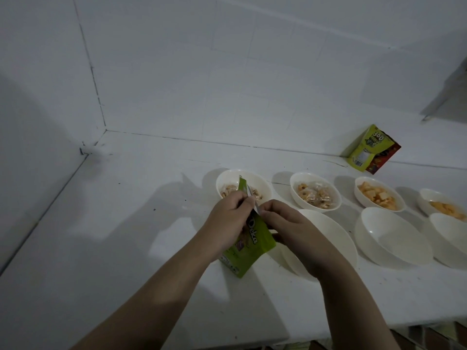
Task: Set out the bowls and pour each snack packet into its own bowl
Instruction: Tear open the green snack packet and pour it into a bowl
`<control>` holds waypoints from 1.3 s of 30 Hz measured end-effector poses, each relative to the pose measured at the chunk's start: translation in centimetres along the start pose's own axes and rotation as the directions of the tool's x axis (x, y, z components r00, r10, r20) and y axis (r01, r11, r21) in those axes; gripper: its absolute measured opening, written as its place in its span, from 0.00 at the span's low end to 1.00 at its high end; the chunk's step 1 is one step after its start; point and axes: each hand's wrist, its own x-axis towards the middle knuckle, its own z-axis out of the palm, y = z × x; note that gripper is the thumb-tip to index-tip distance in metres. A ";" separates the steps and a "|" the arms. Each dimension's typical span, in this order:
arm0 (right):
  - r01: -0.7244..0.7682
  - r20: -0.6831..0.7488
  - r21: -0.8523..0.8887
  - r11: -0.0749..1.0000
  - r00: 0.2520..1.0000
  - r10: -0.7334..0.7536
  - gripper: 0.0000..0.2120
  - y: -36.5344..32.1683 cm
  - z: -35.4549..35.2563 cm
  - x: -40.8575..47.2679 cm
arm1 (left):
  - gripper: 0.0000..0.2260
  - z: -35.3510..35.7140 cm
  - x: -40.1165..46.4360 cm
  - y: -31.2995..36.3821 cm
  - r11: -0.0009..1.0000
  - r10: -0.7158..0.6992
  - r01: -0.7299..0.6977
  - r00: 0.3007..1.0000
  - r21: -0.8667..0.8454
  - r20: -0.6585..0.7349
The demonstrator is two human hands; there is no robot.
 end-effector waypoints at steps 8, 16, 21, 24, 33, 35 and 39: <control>0.049 -0.026 -0.195 0.980 0.998 -0.056 0.12 -1.2 1.0 1.0 | 0.12 -0.1 0.2 0.1 1.000 -0.016 0.016 1.000 0.007 0.005; 0.116 -0.052 -0.342 0.932 0.989 -0.142 0.13 -0.9 1.4 0.9 | 0.14 0.0 0.1 -0.1 0.996 -0.073 0.072 0.997 -0.057 -0.019; 0.038 -0.137 -0.471 0.881 0.984 -0.115 0.13 -0.6 -0.2 0.5 | 0.14 -0.4 0.0 -0.2 0.995 -0.088 0.088 0.996 -0.042 0.011; -0.064 -0.241 -0.579 0.813 0.966 -0.096 0.12 -0.8 -0.9 0.3 | 0.12 -0.5 -0.3 0.0 0.996 -0.005 0.003 1.000 0.088 0.019; -0.215 -0.396 -0.622 0.752 0.916 -0.066 0.10 -0.7 -1.2 -0.4 | 0.14 -1.3 -1.2 1.0 0.864 0.342 -0.242 0.926 0.442 -0.162; -0.231 -0.409 -0.605 0.762 0.911 -0.049 0.10 -0.8 -1.1 -0.6 | 0.13 -1.7 -1.0 0.8 0.834 0.366 -0.232 0.912 0.500 -0.186; -0.219 -0.398 -0.568 0.793 0.917 -0.033 0.13 -1.2 -1.0 -1.0 | 0.12 -1.7 -0.9 0.1 0.828 0.378 -0.254 0.911 0.501 -0.164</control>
